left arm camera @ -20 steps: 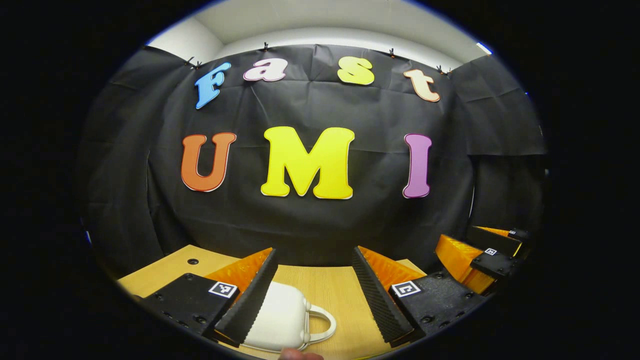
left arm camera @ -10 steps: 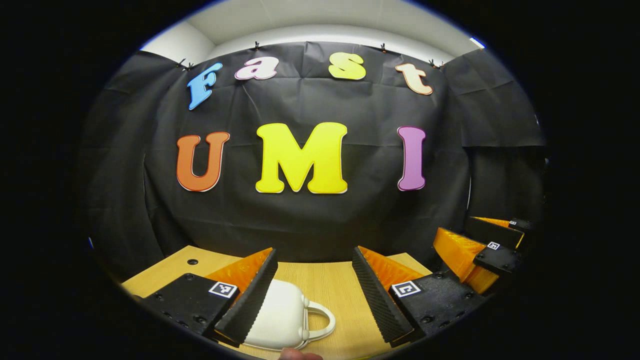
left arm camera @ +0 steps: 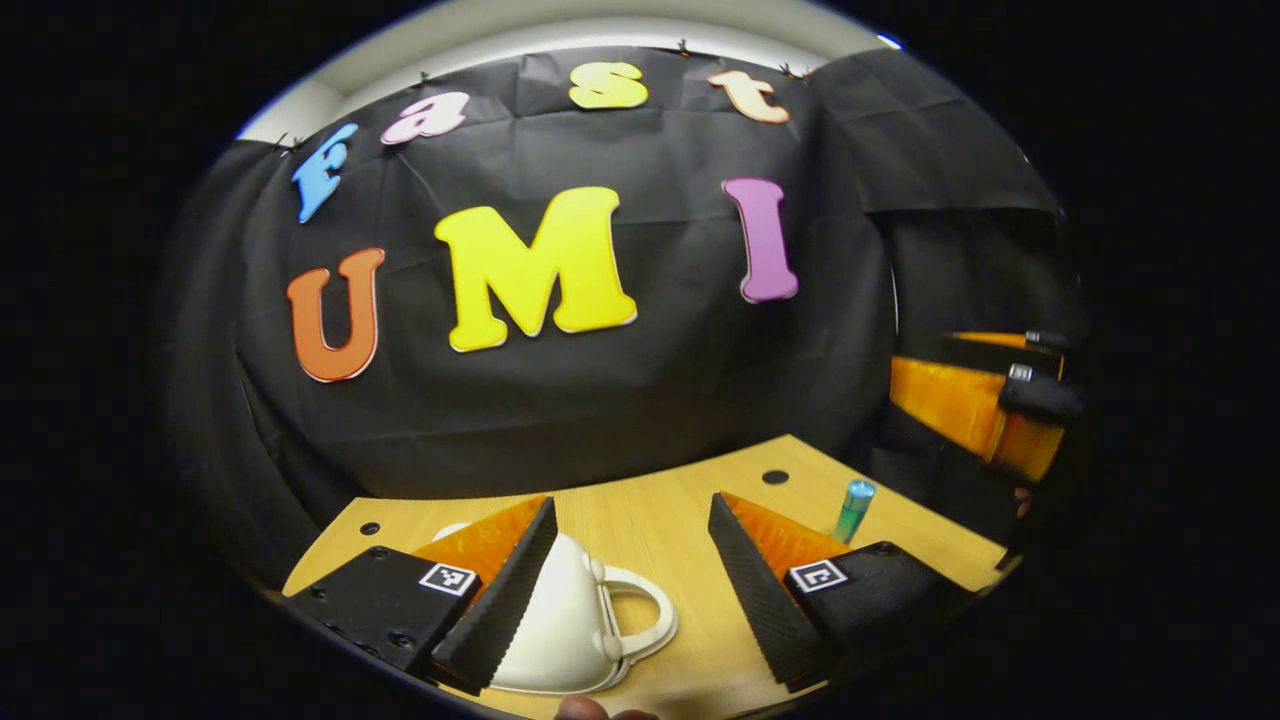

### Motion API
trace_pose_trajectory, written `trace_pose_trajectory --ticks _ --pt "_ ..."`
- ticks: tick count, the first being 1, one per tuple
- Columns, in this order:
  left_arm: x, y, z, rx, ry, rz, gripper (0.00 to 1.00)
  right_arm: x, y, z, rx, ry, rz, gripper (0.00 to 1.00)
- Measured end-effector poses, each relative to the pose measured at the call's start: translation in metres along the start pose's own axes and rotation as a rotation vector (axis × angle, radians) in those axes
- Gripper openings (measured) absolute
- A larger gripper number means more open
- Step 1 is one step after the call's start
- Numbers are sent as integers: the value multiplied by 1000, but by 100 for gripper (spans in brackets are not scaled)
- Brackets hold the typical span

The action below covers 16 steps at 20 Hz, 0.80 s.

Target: First open the suitcase, pack the skin care products into it, and then close the suitcase.

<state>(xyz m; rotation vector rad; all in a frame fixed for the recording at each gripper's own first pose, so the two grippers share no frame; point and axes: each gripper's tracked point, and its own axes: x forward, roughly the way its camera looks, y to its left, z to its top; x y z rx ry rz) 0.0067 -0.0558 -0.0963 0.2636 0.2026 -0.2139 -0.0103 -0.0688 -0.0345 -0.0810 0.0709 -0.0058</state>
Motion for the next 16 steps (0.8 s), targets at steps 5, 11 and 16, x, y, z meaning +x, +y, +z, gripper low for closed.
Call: trace_pose_trajectory --ticks 5,11,16 --pt "24 -14 -84 252 219 -63 98 -1 -51 -6 -12 21 -83 79" --pt "44 -4 -158 559 432 -73 97 -15 -82 -30 9 85 -141 79" --pt "60 -2 -181 703 510 -71 80 -19 -89 -37 30 96 -146 79"
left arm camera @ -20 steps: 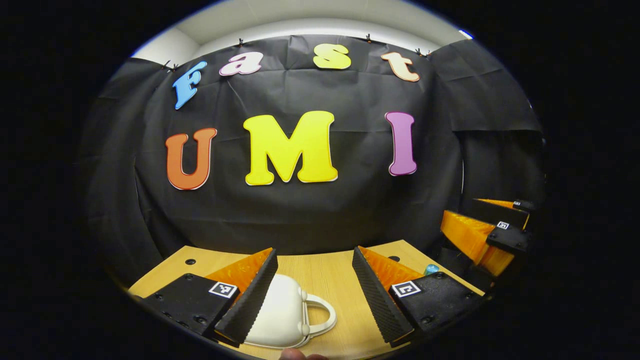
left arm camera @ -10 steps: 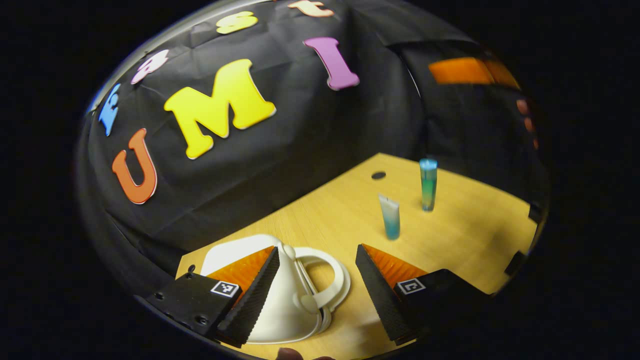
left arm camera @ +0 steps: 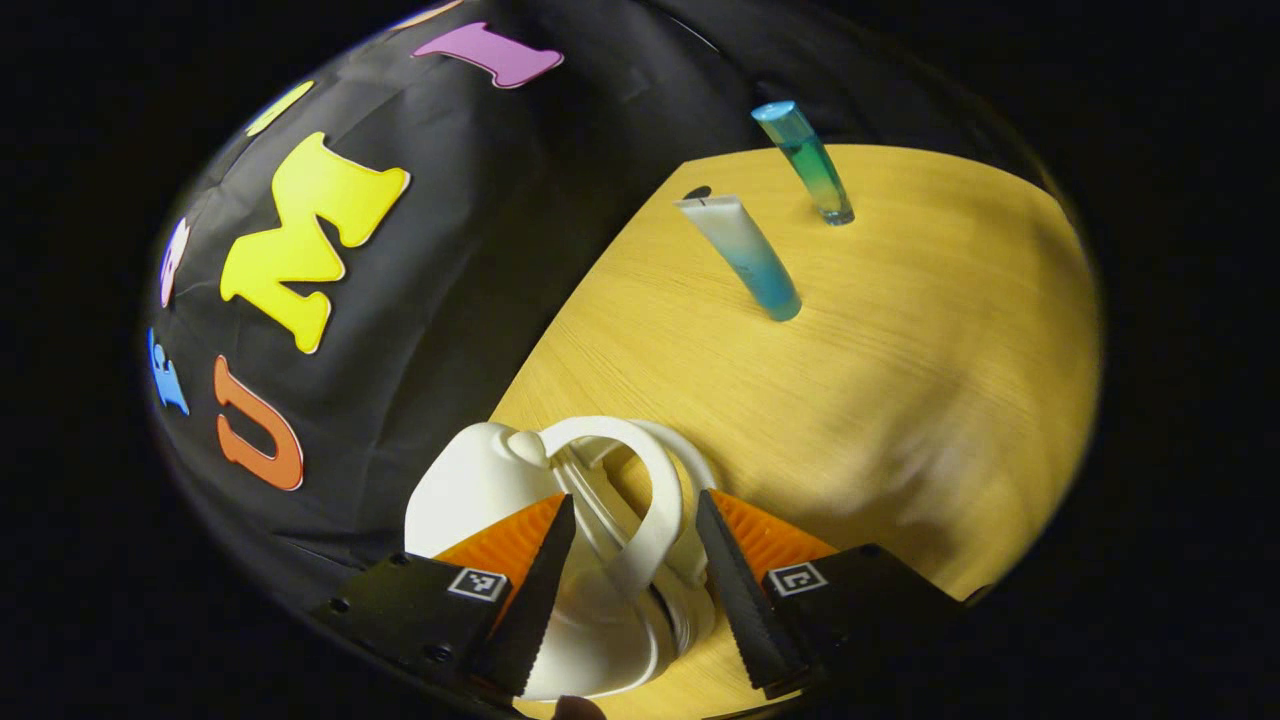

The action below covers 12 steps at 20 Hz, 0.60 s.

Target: First open the suitcase, pack the skin care products into it, and then close the suitcase.

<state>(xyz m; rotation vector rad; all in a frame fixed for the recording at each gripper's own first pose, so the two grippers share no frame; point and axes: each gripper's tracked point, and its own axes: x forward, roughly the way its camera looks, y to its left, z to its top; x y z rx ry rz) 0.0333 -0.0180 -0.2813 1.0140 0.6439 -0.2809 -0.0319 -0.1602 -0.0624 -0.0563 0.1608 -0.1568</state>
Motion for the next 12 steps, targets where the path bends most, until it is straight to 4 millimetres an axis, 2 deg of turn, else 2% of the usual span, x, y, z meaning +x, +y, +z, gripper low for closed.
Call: trace_pose_trajectory --ticks 3,5,7,8,12 --pt "15 -5 -3 61 49 -10 71 1 -7 -5 11 10 -13 77" --pt "22 -4 0 91 60 -6 61 2 -12 -9 20 19 -25 79" --pt "24 -8 -1 94 73 -4 44 1 -17 -14 32 30 -37 79" --pt "26 -9 -1 94 78 -5 31 0 -19 -15 39 30 -44 79" --pt "18 -4 7 107 68 16 19 -3 -21 -13 51 20 -62 79"
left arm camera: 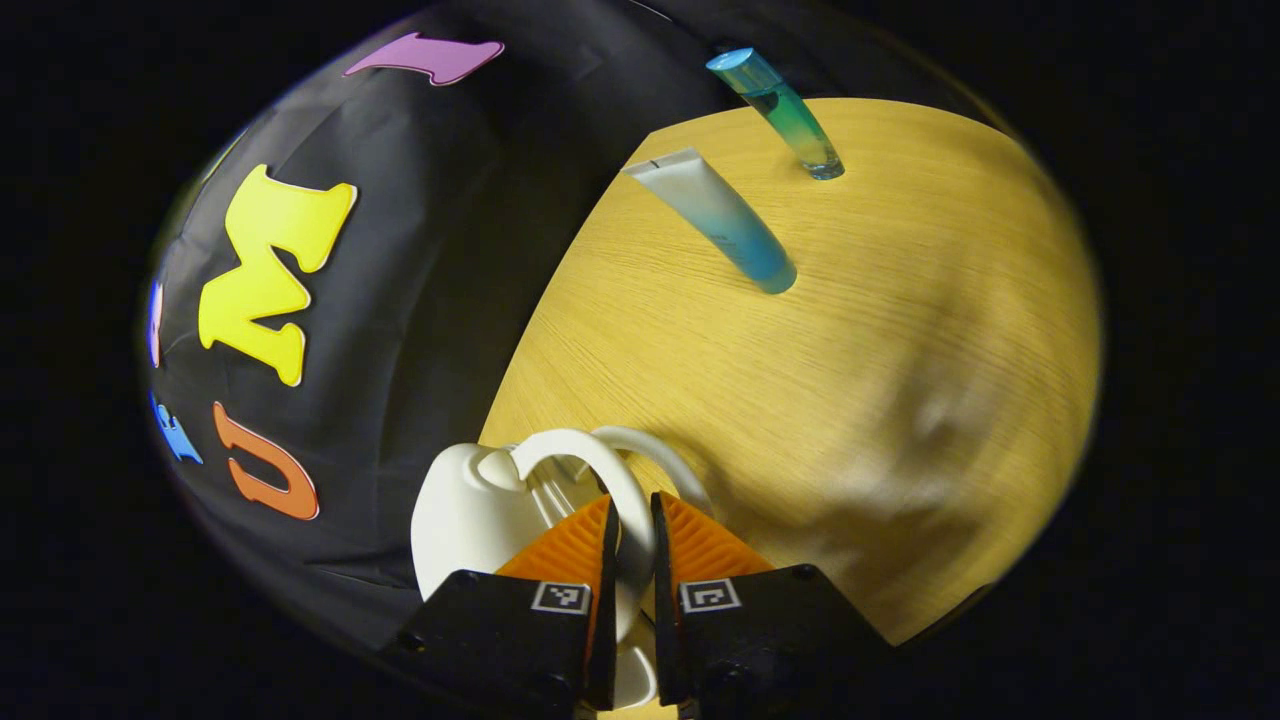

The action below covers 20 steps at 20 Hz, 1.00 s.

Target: First open the suitcase, pack the skin care products into it, and then close the suitcase.

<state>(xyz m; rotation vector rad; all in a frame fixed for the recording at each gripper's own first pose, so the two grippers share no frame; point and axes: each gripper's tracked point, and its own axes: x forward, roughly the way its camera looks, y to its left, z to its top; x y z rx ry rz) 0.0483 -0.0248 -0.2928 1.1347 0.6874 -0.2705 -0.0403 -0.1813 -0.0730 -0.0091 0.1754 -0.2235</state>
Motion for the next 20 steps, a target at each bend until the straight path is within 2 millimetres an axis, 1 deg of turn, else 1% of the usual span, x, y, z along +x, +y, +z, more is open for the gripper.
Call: trace_pose_trajectory --ticks 1,2,5,7,9,12,14,15,17,18,19,20 --pt "-2 3 1 2 3 4 17 -1 1 1 2 0 1 79" --pt "-3 5 3 -27 -2 -2 13 -2 2 2 4 -2 -1 79" --pt "-13 13 4 -119 1 -17 6 -6 9 11 4 -22 9 79" --pt "-24 20 7 -180 -20 -28 4 -8 16 17 12 -33 21 79" --pt "-41 40 11 -215 -76 -10 3 -10 25 24 10 -44 36 79" --pt "-66 86 12 -321 -162 44 3 -12 44 34 2 -67 72 79" --pt "-82 123 8 -408 -218 81 3 -12 59 37 -5 -69 99 79" --pt "-89 144 1 -448 -242 107 3 -13 68 39 -9 -68 115 79" --pt "-108 187 -17 -523 -304 182 3 -16 85 46 -24 -77 144 79" --pt "-119 208 -35 -561 -331 220 3 -18 91 50 -31 -86 156 77" --pt "-123 225 -53 -605 -350 248 3 -20 99 54 -37 -92 168 79" --pt "-126 241 -76 -649 -361 273 3 -22 107 56 -46 -96 180 79"
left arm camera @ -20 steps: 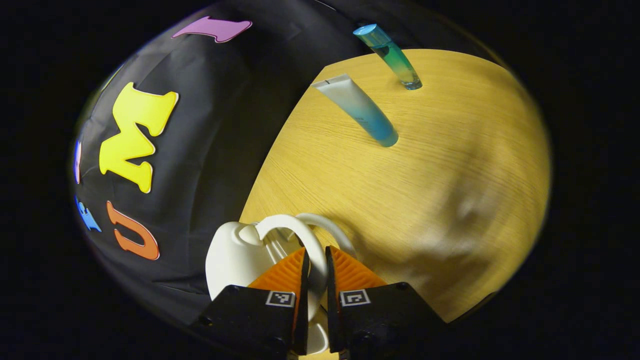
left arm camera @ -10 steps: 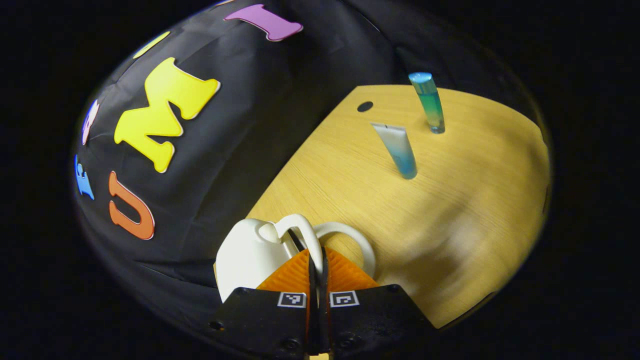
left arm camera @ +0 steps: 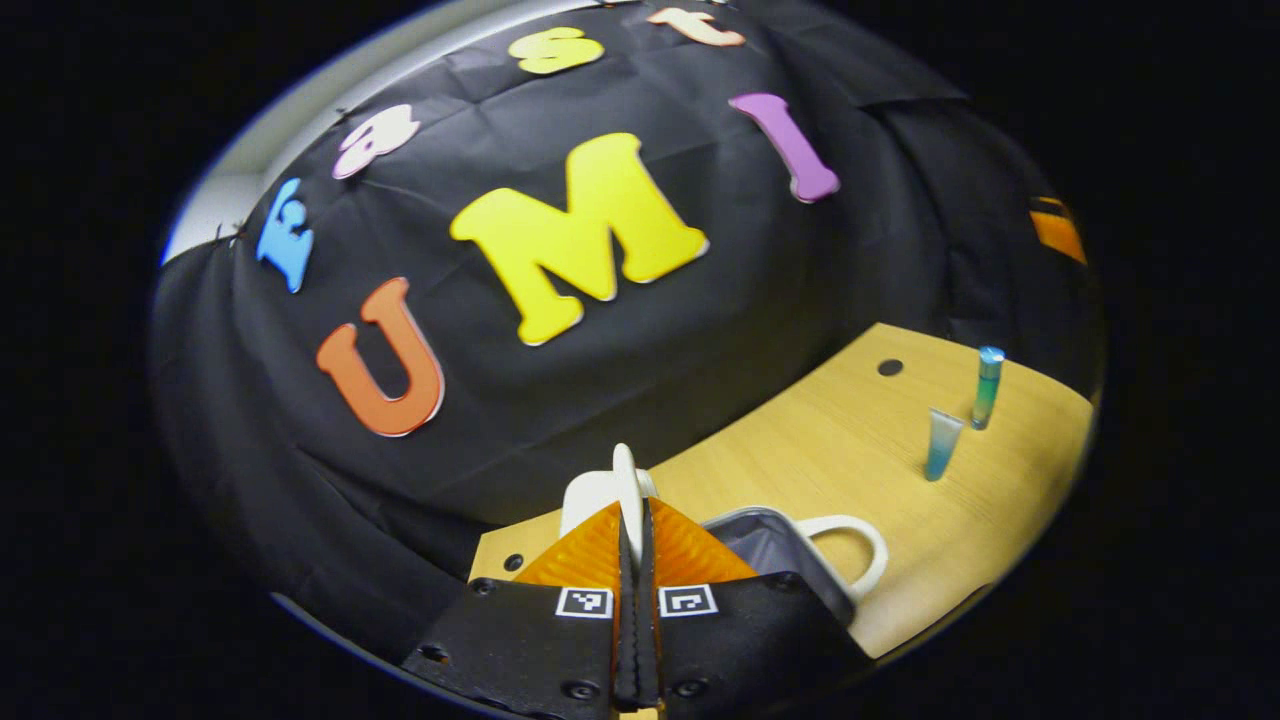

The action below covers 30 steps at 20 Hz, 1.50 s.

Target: First open the suitcase, pack the skin care products into it, and then close the suitcase.

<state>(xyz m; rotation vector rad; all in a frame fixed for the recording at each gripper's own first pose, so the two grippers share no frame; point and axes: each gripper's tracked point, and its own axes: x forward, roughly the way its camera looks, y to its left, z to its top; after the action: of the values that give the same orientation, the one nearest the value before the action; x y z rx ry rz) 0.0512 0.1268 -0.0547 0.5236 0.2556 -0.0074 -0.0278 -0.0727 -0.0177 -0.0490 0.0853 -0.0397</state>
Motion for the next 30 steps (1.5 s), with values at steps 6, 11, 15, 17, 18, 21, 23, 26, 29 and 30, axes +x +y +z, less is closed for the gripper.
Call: trace_pose_trajectory --ticks 6,11,15,17,18,21,23,26,29,30 --pt "-2 136 -69 -250 -13 145 3 -1 41 3 -9 21 51 77" --pt "15 194 -155 -405 33 185 3 -6 61 -2 -57 47 45 79" --pt "35 208 -255 -535 143 216 3 -13 75 -10 -73 73 23 79" --pt "40 205 -299 -623 211 218 3 -18 87 -21 -107 100 27 77" --pt "46 199 -319 -667 244 219 5 -19 93 -23 -127 106 28 79" --pt "73 175 -358 -802 315 201 8 -23 113 -26 -161 115 50 79" --pt "77 170 -373 -844 346 204 10 -22 121 -30 -178 121 67 79" --pt "71 178 -382 -843 369 250 41 -20 123 -30 -167 123 65 79" --pt "65 187 -361 -816 313 270 73 -14 120 -33 -146 128 63 79" --pt "63 187 -351 -801 296 268 86 -12 119 -35 -136 134 68 79"
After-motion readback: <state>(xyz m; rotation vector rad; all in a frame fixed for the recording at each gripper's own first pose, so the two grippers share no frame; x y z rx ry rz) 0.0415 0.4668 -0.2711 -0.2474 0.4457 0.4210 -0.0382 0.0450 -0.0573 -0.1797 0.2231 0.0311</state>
